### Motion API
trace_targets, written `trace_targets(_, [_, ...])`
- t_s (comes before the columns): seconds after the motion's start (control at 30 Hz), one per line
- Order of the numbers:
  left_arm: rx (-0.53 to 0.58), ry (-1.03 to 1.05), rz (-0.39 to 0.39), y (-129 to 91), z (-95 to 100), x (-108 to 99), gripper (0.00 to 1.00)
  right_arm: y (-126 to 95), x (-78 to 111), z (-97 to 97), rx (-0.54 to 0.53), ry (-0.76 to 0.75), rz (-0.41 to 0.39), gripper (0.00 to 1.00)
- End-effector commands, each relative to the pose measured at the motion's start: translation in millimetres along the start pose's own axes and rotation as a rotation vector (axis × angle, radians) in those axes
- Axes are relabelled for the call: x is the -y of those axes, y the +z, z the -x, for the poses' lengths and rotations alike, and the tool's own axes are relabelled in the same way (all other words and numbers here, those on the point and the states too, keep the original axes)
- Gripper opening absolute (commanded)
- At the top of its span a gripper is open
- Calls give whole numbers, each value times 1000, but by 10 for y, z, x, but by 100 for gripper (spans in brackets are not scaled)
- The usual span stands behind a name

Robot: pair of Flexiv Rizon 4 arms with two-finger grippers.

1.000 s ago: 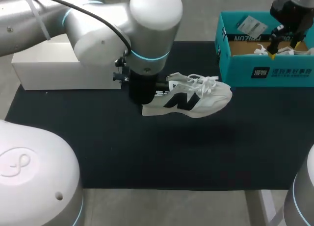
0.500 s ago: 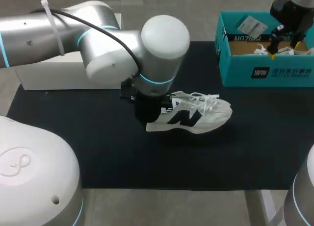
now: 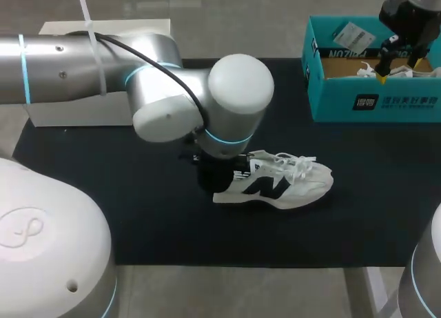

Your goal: Take the shoe out of the shoebox, open the shoe tongue, remove and reinsert the insole, then place the shoe into the shoebox

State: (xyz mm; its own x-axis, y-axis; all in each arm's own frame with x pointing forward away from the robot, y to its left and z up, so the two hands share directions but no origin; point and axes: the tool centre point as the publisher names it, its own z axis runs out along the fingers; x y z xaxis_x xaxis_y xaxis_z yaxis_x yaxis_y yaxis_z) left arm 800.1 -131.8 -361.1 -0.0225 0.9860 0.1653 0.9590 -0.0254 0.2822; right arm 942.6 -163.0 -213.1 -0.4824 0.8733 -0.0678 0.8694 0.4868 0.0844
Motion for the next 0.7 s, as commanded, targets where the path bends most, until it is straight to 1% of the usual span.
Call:
trace_targets(0.03, [-19,0,-12,146,142,-22,0,2,0,0,0,0,-1,100])
trace_targets(0.27, [-23,-19,-39,289,221,-15,0,2,0,0,0,0,-1,100])
trace_targets(0.37, [-13,-8,-74,337,243,-16,0,2,0,0,0,0,-1,100])
trace_targets(0.4, [-9,-2,-85,343,246,-15,23,2,0,0,0,0,-1,100])
trace_targets(0.43, [0,3,-101,345,246,-13,84,2,0,0,0,0,-1,100])
trace_targets(0.47, [2,7,-103,329,234,-20,100,2,0,0,0,0,-1,100])
trace_targets(0.7, [72,8,-107,17,140,-58,100,2,0,0,0,0,-1,100])
